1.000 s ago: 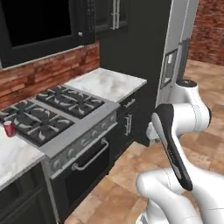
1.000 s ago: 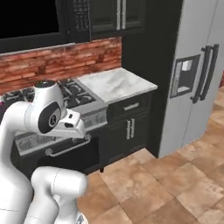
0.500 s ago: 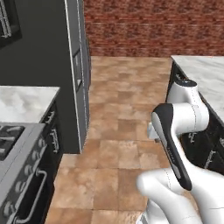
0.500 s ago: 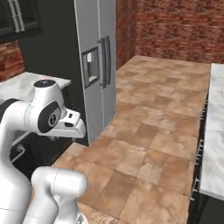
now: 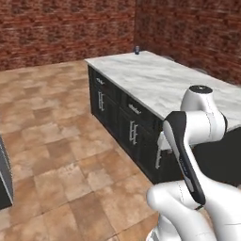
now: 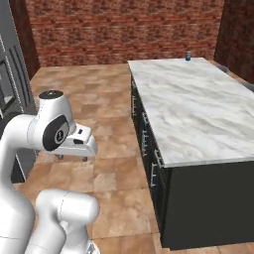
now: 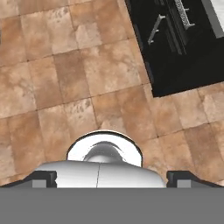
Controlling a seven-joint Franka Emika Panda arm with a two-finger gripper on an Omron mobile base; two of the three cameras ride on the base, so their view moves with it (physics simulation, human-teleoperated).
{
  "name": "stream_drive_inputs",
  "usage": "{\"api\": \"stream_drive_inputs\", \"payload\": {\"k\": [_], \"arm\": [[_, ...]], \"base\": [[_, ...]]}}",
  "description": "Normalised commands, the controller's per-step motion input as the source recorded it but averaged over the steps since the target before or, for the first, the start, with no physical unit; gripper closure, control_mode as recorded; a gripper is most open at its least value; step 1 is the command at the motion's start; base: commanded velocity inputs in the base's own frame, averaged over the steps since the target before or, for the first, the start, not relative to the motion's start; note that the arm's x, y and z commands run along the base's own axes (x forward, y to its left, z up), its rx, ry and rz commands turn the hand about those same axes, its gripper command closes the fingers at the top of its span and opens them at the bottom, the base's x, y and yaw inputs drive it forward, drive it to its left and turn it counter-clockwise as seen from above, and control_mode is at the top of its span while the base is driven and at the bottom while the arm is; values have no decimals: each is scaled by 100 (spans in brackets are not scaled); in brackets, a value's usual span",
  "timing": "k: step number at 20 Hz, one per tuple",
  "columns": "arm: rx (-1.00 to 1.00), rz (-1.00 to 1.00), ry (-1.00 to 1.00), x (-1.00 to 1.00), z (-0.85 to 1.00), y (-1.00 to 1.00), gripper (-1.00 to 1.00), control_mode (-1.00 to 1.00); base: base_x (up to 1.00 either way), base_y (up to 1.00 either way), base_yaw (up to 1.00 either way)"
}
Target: Four empty soda cans are scattered around the kitchen. Gather all the cans and cluster them next to the stove for recycling.
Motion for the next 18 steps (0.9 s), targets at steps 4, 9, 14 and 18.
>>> {"api": "stream_drive_inputs", "payload": {"k": [4,9,14,18], "arm": [[0,0,0,0,0,0,-100,100],[0,0,0,0,0,0,-100,100],[0,0,0,0,0,0,-100,100],[0,0,0,0,0,0,-100,100]], "base": [[31,-43,-53],[56,-91,-15],[88,-100,3],[96,-100,9]]}}
